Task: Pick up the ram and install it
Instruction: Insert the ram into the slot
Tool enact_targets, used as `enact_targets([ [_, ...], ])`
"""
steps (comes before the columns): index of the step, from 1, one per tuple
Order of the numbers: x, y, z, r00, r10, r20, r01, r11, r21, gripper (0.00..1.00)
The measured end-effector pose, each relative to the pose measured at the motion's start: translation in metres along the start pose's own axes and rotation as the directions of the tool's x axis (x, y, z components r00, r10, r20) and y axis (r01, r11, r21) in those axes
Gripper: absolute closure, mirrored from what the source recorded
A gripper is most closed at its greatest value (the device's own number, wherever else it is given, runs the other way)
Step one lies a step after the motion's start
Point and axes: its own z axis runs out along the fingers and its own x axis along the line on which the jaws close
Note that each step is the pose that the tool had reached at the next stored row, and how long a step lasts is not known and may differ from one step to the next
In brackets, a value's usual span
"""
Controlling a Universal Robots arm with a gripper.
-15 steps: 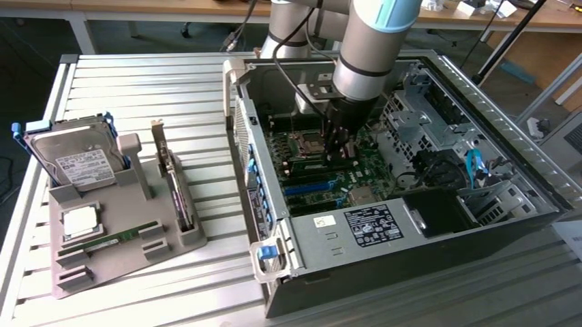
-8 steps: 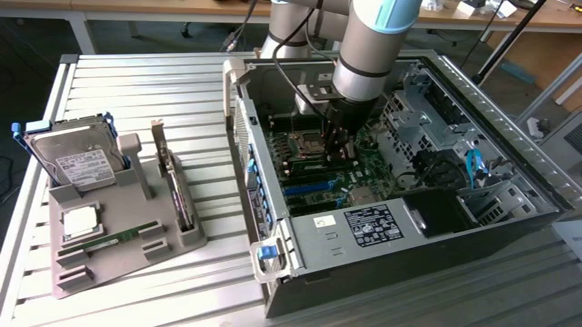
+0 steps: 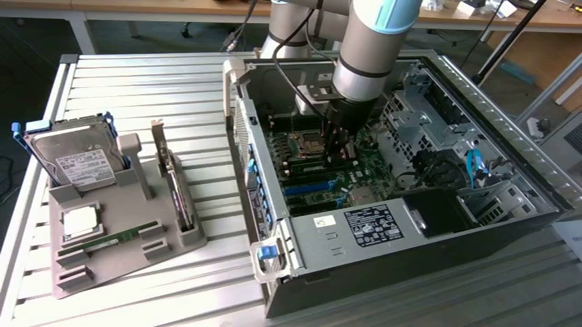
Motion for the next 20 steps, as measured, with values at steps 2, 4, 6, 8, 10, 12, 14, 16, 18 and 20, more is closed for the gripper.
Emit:
enact_targets([
  [2,0.000,0.0000,-0.0010,1.0000,0.000,-0.0003,0.000,1.0000,-0.0001,0.81],
  [4,0.000,0.0000,-0.0023,1.0000,0.000,-0.0002,0.000,1.0000,0.0000,0.81],
  [6,0.000,-0.0001,-0.0053,1.0000,0.000,-0.0002,0.000,1.0000,0.0000,0.81],
  [8,0.000,-0.0002,-0.0086,1.0000,0.000,-0.0003,0.000,1.0000,0.0000,0.81],
  [10,0.000,-0.0002,-0.0115,1.0000,0.000,-0.0001,0.000,1.0000,0.0001,0.81],
  [12,-0.002,-0.0002,-0.0140,1.0000,0.000,-0.0004,0.000,1.0000,-0.0001,0.89],
  [14,-0.002,-0.0003,-0.0173,1.0000,0.000,-0.0003,0.000,1.0000,0.0000,0.89],
  [16,-0.002,-0.0004,-0.0217,1.0000,0.000,-0.0001,0.000,1.0000,0.0000,0.89],
  [18,-0.002,-0.0004,-0.0270,1.0000,0.000,-0.0002,0.000,1.0000,0.0000,0.89],
  [20,-0.002,-0.0006,-0.0333,1.0000,0.000,-0.0002,0.000,1.0000,0.0000,0.89],
])
